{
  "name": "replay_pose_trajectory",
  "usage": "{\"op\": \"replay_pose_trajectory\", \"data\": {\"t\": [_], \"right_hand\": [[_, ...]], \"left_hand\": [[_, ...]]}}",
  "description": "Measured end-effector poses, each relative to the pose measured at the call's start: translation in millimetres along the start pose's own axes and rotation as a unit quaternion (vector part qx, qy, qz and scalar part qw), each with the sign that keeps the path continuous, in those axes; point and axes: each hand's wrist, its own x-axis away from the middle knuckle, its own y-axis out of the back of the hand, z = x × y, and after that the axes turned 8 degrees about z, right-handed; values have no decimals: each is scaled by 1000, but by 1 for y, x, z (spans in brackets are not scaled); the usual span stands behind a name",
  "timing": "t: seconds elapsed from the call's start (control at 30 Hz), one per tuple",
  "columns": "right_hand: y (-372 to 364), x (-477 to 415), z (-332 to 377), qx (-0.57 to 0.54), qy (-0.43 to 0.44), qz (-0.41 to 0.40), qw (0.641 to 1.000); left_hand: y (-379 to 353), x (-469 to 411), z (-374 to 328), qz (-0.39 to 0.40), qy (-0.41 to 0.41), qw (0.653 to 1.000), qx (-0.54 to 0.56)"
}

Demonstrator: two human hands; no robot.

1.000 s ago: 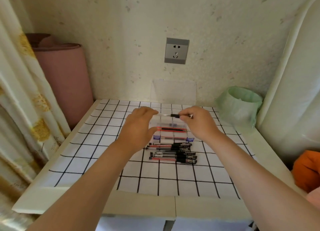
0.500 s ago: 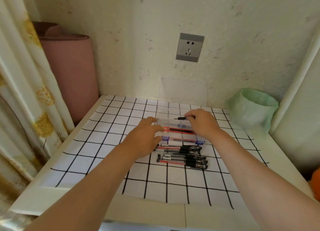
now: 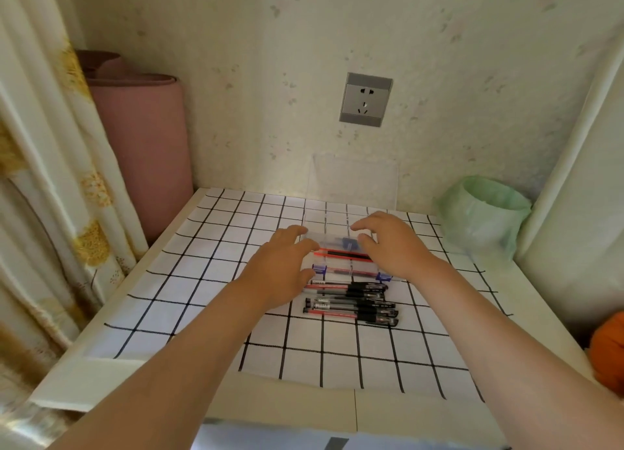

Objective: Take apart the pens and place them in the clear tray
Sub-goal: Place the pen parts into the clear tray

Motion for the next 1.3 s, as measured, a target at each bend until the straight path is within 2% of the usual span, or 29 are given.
{"op": "replay_pose_trajectory", "data": {"t": [0.07,0.13,0.23,0.3,0.47,0.77,1.03,1.2,1.3], "right_hand": [[5,11,9,8,32,-20,999],[9,24,16,13,48,-8,999],[9,43,22,23,41,71,996],[7,50,22,60,31,95,993],[4,57,15,142,27,100,984],[-6,56,9,197,60,85,975],[-3,55,10,163,66,60,983],[5,57,13,28,67,44,996],[5,59,12,-13,67,61,996]], "left_hand": [[2,1,-5,-35,-14,999,0],[3,2,-11,-55,-26,998,9],[0,6,-17,-19,-28,999,18],[-3,8,-20,21,-19,999,18],[-4,11,-27,74,-16,997,6],[-5,6,-34,71,-10,997,-14],[-10,3,-41,45,-17,999,-19],[-9,2,-46,0,-46,999,-19],[-7,4,-52,13,-35,999,12]]}}
